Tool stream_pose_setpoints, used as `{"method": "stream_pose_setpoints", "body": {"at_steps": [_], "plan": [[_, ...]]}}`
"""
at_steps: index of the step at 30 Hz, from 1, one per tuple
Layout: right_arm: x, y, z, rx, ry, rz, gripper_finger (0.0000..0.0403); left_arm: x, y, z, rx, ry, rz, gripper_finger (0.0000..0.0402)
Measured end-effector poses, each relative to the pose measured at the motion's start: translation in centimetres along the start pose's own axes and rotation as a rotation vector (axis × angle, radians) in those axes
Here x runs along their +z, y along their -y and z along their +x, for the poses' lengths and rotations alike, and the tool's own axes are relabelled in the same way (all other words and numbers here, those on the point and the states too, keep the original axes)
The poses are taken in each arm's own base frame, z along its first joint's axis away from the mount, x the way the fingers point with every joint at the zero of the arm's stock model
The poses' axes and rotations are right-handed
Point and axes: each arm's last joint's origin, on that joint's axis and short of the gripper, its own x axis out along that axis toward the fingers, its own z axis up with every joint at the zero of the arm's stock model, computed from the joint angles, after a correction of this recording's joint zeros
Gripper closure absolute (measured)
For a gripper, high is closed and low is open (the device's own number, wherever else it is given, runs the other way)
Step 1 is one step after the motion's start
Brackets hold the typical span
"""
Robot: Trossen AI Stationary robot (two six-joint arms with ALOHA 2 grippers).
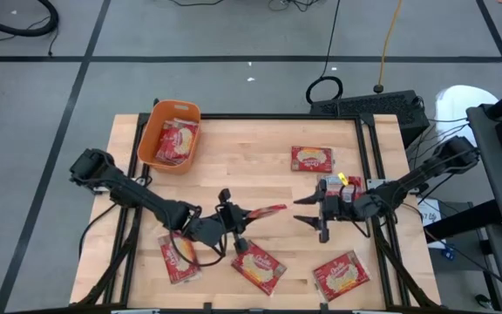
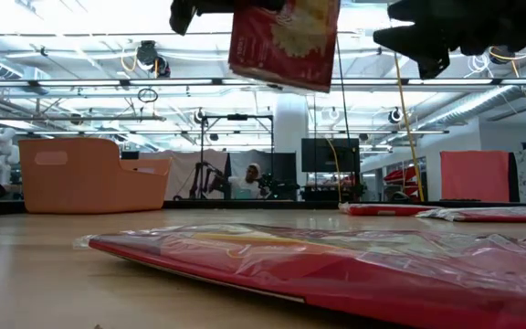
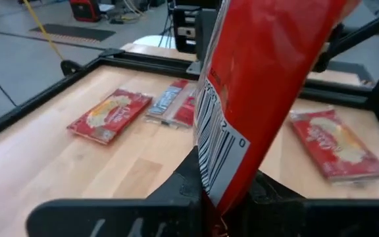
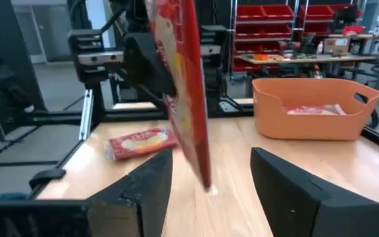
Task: Sort popcorn bags into baskets
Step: Put the red popcorn bag into the orange bin
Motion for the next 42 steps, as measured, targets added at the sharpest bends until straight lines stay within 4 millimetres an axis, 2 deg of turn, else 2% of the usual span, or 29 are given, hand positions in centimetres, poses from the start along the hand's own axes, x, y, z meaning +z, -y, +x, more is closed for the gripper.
{"method": "stream_pose_setpoints", "body": {"at_steps": [5, 8, 15, 19, 25, 35, 38, 42], "plan": [[0.1, -0.3, 0.7, 0.087, 0.069, 0.032, 0.0192, 0.2, -0.1, 0.2, -0.046, -0.002, -0.047, 0.0349], [-0.1, -0.5, 1.7, 0.083, 0.067, 0.018, 0.0186, 0.3, -0.1, 0.3, -0.072, -0.007, -0.054, 0.0342], [0.0, -2.0, 5.6, 0.150, 0.037, -0.012, 0.0175, 0.2, 0.0, 0.2, -0.105, -0.019, -0.044, 0.0376], [0.0, -2.5, 7.6, 0.137, 0.036, -0.013, 0.0182, 0.1, 0.1, 0.2, -0.110, -0.023, -0.042, 0.0374], [-0.2, -2.7, 8.6, 0.198, 0.029, -0.035, 0.0237, -0.1, 0.8, -0.4, -0.139, -0.035, -0.029, 0.0338], [-0.2, -2.7, 8.6, 0.206, 0.030, -0.061, 0.0385, -0.3, 1.6, -1.1, -0.165, -0.029, -0.005, 0.0359], [-0.2, -2.7, 8.6, 0.204, 0.030, -0.062, 0.0389, -0.4, 1.7, -1.2, -0.170, -0.030, -0.024, 0.0345], [-0.2, -2.7, 8.6, 0.204, 0.027, -0.063, 0.0378, -0.3, 2.0, -1.4, -0.183, -0.018, -0.055, 0.0296]]}}
